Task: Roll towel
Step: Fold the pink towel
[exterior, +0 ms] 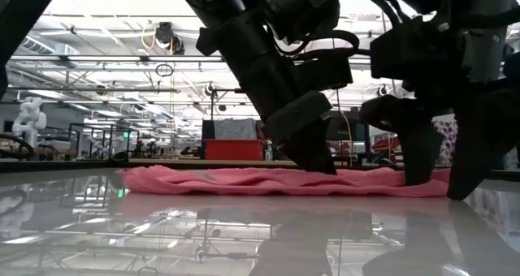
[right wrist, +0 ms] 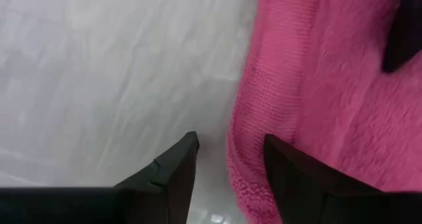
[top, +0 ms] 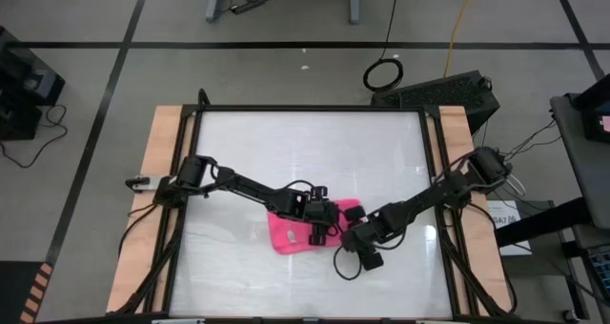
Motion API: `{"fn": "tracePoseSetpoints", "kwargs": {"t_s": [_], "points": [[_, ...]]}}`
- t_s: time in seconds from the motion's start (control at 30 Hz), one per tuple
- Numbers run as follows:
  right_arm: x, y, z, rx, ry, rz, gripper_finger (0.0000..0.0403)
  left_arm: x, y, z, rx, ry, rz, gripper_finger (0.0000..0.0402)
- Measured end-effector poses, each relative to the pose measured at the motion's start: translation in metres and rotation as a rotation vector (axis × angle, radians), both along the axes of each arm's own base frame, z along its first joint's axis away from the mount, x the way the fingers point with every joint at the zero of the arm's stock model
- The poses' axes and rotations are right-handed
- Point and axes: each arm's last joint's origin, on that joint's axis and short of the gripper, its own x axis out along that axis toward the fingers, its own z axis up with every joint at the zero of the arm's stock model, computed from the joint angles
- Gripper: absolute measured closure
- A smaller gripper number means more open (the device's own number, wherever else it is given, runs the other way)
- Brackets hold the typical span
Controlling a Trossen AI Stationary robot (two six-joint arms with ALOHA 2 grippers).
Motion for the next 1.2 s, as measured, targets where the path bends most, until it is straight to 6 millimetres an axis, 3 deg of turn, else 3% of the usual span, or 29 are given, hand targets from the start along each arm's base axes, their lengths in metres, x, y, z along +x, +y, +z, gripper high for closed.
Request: {"fn": "tracePoseSetpoints", "kwargs": {"t_s": [0.5, 0.87, 1.2], "points": [[-0.007, 0.023, 0.027, -0.053, 0.141, -0.031, 0.0234, -0.001, 0.000, -0.001, 0.008, 0.013, 0.003, 0.0185], [-0.025, 0.030, 0.026, -0.110, 0.251, -0.156, 0.0234, -0.001, 0.000, -0.002, 0.008, 0.015, 0.002, 0.0185], [-0.034, 0.043, 0.028, -0.178, 0.169, -0.213, 0.0234, -0.001, 0.000, -0.001, 0.018, 0.014, -0.014, 0.0185]]}}
